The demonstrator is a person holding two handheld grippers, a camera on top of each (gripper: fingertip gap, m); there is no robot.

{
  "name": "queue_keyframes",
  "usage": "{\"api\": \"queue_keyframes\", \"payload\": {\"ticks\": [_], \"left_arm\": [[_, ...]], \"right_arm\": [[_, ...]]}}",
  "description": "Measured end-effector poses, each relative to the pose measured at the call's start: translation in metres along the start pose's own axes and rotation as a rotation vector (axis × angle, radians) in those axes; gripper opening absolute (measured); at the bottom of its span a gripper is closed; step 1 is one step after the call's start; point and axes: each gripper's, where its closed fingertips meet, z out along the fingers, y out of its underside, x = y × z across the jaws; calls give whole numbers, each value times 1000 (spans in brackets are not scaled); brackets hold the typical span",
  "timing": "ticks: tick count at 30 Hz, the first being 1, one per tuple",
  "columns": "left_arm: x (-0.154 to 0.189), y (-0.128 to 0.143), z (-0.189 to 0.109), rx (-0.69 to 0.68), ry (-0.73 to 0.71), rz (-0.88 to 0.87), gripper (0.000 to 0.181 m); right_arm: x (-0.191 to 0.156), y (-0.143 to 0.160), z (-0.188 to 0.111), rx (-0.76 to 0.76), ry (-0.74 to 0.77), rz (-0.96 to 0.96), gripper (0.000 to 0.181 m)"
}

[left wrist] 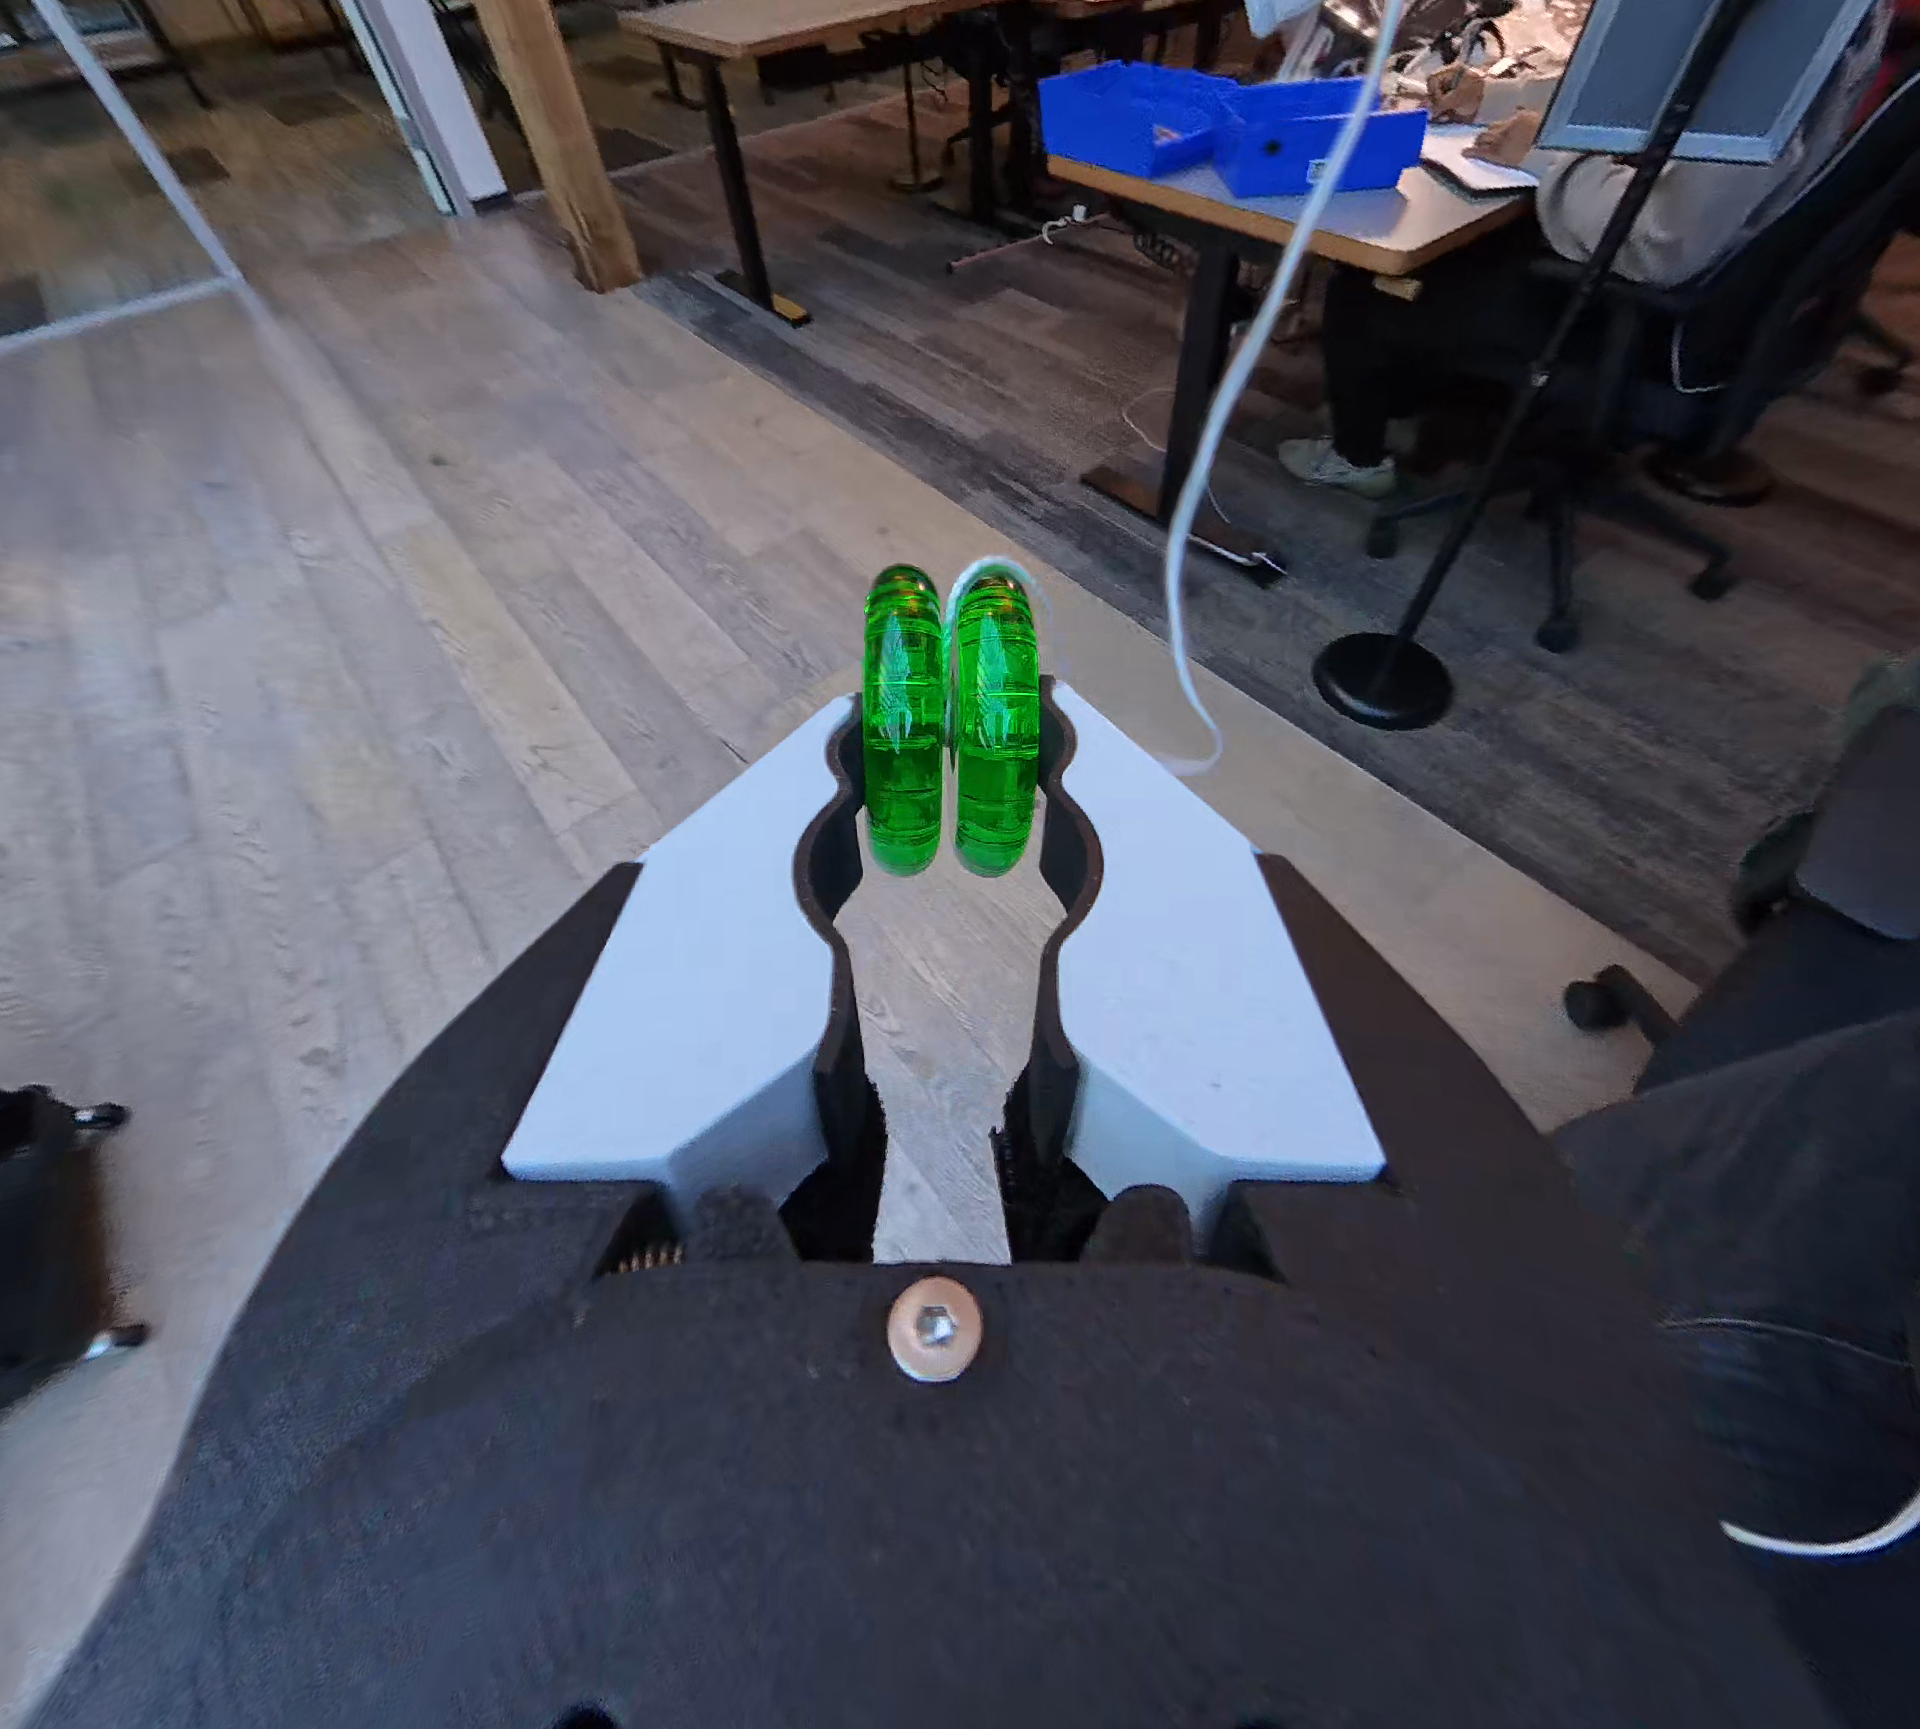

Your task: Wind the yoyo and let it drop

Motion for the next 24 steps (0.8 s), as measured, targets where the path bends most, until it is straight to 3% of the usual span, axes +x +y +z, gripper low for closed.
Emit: {"api": "queue_keyframes", "payload": {"ticks": [2, 4, 8, 11, 14, 16, 19, 22, 24], "left_arm": [[-15, -30, -19, 9, -28, 63, 29], [-26, -62, -34, 16, -67, 162, 29], [-26, -126, -54, 49, -88, 323, 29], [-9, -161, -56, 59, 45, 306, 29], [5, -174, -52, -23, 255, 234, 29], [6, -176, -50, -111, 355, 218, 29], [11, -182, -53, -199, 510, 192, 29], [18, -193, -59, -238, 661, 184, 29], [22, -206, -61, -233, 742, 152, 29]], "right_arm": [[-16, 93, 30, -71, -61, 38, 0], [-55, 187, 60, -95, -165, 115, 0], [-189, 336, 98, 3, -472, 339, 0], [-290, 438, 122, -30, -618, 464, 0], [-374, 534, 143, -183, -685, 543, 6], [-420, 571, 146, -197, -746, 592, 13], [-469, 585, 141, -145, -858, 660, 25], [-470, 565, 136, -21, -819, 581, 44], [-447, 529, 126, 126, -777, 529, 46]]}}
